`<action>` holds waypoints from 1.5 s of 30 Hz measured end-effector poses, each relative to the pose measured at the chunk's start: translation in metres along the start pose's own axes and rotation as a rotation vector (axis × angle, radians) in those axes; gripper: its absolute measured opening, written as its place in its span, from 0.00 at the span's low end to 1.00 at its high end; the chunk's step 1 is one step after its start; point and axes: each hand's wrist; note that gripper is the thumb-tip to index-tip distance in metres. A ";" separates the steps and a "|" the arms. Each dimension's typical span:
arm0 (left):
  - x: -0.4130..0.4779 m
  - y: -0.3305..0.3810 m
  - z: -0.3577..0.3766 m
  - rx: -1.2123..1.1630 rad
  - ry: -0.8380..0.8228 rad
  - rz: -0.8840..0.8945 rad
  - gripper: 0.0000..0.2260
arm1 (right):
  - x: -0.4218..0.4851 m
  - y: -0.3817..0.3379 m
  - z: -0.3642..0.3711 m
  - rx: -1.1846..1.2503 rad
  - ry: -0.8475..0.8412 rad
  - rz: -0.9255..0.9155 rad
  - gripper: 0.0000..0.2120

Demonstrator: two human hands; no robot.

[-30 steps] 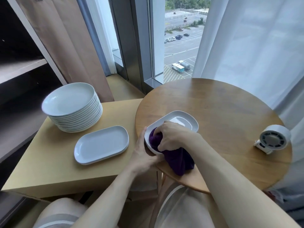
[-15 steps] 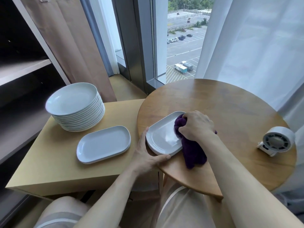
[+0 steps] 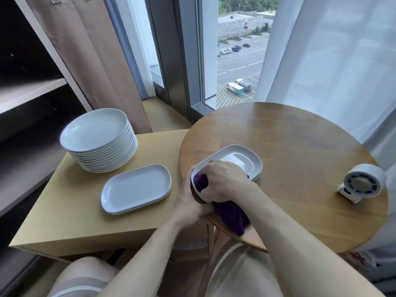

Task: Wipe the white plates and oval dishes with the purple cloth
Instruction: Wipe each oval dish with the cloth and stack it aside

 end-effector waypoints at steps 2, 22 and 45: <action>0.000 0.001 -0.001 -0.032 -0.001 -0.007 0.57 | 0.000 0.010 -0.003 0.110 -0.028 0.034 0.02; -0.011 0.035 0.004 0.386 -0.031 0.020 0.54 | -0.003 0.072 -0.019 0.313 0.241 0.417 0.03; -0.018 0.050 0.021 1.129 0.083 0.271 0.18 | -0.033 0.084 -0.014 0.472 0.270 0.446 0.07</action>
Point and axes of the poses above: each hand's wrist, its own x-axis towards the middle knuckle, its own z-axis out of the palm, y = z × x, and after that the axes turned 6 degrees about z, right-handed
